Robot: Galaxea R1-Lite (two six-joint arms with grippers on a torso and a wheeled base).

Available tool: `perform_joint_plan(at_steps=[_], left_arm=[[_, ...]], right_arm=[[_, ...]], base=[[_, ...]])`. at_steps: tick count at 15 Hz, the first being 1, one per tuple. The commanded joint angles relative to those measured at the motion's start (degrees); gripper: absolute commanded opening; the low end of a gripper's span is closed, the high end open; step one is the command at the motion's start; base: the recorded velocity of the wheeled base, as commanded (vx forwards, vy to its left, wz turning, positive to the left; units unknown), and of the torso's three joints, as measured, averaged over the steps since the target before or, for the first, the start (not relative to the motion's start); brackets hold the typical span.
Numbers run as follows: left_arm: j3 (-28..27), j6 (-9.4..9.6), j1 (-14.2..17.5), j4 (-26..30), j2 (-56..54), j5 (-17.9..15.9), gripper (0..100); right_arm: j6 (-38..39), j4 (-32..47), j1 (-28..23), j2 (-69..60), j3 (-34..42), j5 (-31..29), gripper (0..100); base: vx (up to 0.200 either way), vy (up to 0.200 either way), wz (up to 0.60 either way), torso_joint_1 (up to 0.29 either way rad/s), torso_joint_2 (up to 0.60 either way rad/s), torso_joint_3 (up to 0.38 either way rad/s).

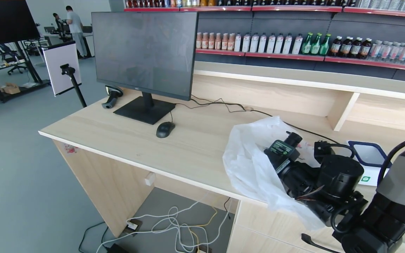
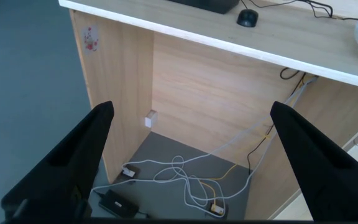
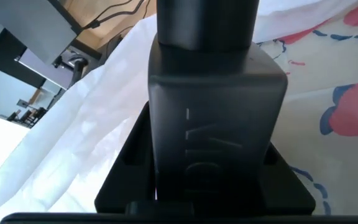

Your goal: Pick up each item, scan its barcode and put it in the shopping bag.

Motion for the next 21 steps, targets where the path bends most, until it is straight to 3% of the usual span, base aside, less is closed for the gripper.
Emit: perform_joint_plan(at_steps=[1,13,14,21], left_arm=[[0.0,-0.03,0.0,0.0,0.0,0.0,100],[0.0,-0.03,0.0,0.0,0.0,0.0,100],[0.0,-0.03,0.0,0.0,0.0,0.0,100],[0.0,0.05,0.0,-0.1,0.0,0.0,100]], right_arm=[[0.1,0.0,0.7,2.8,-1.4,-2.3,0],[-1.4,0.0,0.7,5.0,-4.0,-3.6,0],[-1.4,0.0,0.7,4.8,-3.9,-3.5,100],[-4.8,0.0,0.4,3.9,-5.9,-5.6,100]], base=[[0.0,0.0,0.0,0.0,0.0,0.0],[0.0,0.0,0.0,0.0,0.0,0.0],[0.0,0.0,0.0,0.0,0.0,0.0],[0.0,0.0,0.0,0.0,0.0,0.0]])
